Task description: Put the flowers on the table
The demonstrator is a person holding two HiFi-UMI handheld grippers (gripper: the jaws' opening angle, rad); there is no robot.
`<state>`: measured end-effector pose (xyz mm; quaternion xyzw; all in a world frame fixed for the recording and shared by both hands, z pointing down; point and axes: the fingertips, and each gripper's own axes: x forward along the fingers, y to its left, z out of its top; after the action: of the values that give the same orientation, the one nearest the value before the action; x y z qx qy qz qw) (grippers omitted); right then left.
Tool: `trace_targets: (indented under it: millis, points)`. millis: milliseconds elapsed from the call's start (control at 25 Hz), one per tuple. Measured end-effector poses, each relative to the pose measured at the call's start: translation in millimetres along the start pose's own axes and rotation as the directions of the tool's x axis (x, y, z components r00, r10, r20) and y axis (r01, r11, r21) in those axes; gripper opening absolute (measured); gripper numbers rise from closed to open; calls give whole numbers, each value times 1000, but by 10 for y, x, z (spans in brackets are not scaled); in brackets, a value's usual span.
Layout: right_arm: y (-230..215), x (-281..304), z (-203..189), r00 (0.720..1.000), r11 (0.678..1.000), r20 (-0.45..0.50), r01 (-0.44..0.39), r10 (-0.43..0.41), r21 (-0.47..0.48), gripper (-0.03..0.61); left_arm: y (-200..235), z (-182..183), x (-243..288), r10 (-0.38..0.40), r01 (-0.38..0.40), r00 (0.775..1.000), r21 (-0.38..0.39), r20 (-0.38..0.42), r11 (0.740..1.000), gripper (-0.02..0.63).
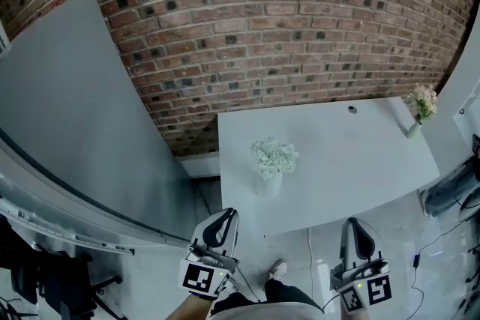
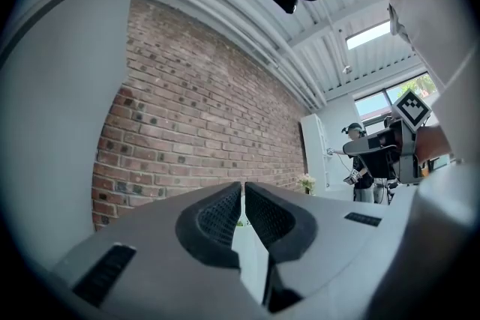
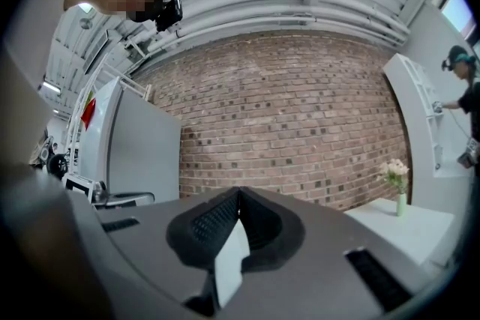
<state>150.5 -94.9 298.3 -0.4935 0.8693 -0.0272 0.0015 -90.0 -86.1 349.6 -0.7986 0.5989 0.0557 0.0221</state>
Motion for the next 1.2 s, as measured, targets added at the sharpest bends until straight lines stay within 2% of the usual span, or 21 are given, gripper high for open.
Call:
trace_targets:
  millis: [440,640,840,1200]
  points:
    - [329,-9,-34,1000,1000,-14,-15,15,-4,17,158,38,-350,2,-2,1000,-49,-6,999,8]
    - [453,-1,-99,999,1000,-38,-10,9,-8,17,135,80,-422,-10,10,1000,-28,-2,1000,8]
    - [528,28,-50,999,999,-32,-1,0,-35,17,208,79,-470,-13,13,1000,-45,1,999,8]
    - [594,138,-8,1000,999,-24,-8,8,-36,17,255,96,-444,-29,29,1000,-17,7,999,8]
